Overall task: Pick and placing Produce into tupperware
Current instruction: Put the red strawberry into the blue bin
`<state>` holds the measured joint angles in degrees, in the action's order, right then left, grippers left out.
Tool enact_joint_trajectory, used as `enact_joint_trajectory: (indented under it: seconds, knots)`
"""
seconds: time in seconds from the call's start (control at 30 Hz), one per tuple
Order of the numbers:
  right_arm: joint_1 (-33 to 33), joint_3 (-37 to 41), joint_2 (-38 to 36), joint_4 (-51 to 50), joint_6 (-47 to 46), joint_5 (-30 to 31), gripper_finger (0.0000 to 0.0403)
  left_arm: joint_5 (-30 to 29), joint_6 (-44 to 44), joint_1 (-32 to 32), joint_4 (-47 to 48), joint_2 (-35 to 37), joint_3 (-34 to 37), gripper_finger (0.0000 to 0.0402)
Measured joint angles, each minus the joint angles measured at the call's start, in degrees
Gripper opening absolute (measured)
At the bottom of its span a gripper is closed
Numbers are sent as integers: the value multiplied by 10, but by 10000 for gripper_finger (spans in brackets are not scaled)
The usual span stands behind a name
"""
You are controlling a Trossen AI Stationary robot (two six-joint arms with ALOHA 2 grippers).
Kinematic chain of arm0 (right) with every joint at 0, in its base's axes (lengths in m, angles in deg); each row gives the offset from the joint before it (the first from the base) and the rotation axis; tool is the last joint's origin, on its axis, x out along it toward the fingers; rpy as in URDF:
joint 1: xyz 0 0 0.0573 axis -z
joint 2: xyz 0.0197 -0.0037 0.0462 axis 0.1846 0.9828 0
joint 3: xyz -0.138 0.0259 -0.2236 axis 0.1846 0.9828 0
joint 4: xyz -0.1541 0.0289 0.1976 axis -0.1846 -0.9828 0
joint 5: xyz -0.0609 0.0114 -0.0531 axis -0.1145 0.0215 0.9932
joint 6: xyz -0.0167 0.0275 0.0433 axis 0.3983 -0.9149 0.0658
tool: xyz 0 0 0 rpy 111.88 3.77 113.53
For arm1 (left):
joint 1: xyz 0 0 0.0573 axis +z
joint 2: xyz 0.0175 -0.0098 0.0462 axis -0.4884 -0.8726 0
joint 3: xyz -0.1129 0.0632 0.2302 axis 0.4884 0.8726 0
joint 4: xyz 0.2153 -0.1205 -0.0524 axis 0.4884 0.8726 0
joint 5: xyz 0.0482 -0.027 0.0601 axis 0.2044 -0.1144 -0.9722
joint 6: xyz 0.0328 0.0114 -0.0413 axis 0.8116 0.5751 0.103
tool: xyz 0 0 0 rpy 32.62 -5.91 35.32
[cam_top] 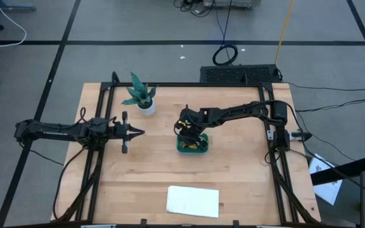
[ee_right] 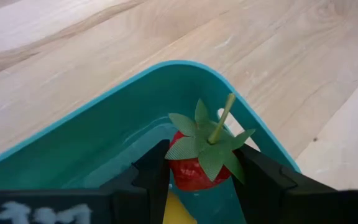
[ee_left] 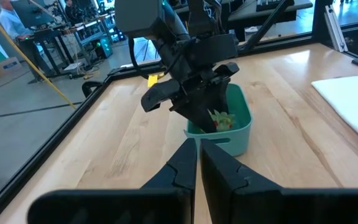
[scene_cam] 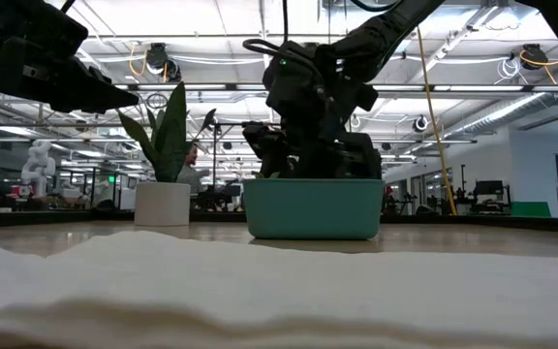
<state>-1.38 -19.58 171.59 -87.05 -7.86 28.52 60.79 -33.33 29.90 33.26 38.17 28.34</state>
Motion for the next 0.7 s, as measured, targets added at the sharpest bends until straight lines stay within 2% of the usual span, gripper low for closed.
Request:
enact_joint_trajectory:
  seconds: [0.7]
  knots:
    - [0,0,0,-1,-26,3,155,0,0,0,0,0,0,26]
